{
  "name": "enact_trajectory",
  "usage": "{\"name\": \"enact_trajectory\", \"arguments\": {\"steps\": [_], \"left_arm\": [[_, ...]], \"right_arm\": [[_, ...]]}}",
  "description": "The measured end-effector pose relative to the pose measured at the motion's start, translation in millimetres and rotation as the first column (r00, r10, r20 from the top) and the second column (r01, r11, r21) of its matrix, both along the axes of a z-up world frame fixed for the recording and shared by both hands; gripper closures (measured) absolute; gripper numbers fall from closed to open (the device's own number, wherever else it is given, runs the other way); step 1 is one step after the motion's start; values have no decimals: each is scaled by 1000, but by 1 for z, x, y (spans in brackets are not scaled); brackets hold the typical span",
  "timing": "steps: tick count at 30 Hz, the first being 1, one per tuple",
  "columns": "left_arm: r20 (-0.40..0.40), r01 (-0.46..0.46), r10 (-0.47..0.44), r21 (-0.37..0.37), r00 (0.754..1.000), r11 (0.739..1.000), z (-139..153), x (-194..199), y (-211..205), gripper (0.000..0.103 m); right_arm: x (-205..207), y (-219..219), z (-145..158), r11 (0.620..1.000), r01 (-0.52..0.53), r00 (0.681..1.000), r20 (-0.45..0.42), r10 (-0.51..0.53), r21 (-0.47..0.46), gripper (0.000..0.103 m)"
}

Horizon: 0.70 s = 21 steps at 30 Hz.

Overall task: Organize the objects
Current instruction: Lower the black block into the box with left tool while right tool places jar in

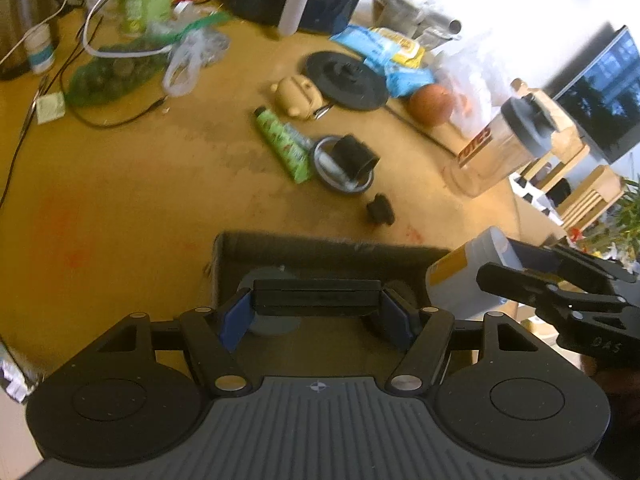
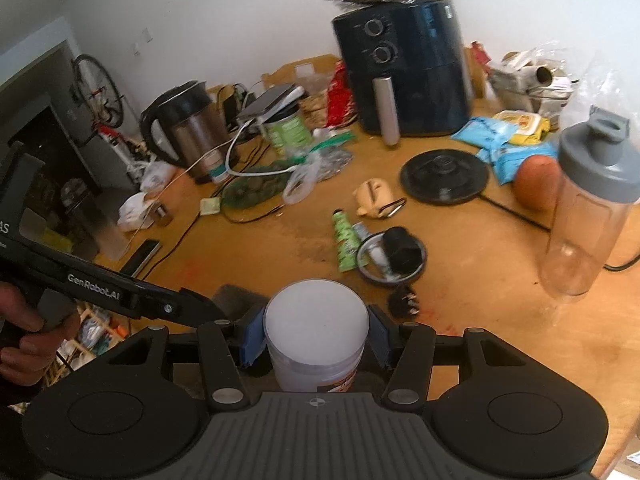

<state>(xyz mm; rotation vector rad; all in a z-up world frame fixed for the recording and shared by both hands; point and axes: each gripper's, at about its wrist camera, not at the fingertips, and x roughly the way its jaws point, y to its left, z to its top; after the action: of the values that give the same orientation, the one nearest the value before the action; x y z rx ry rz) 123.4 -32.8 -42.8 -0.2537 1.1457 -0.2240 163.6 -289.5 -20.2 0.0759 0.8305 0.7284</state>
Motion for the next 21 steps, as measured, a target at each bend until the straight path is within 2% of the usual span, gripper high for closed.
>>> {"name": "enact_trajectory", "arguments": {"steps": [10,21], "left_arm": [[-54,-79,82,66,995,995,-13,-19,3,35],[-12,-141,141,44,990,989,0,-27,4,35]], "right_arm": [[-15,7,-7,997,-68,997,-21,68,-29,47],[-17,10,-12,992,-102,994,-57,98,-71,47]]}}
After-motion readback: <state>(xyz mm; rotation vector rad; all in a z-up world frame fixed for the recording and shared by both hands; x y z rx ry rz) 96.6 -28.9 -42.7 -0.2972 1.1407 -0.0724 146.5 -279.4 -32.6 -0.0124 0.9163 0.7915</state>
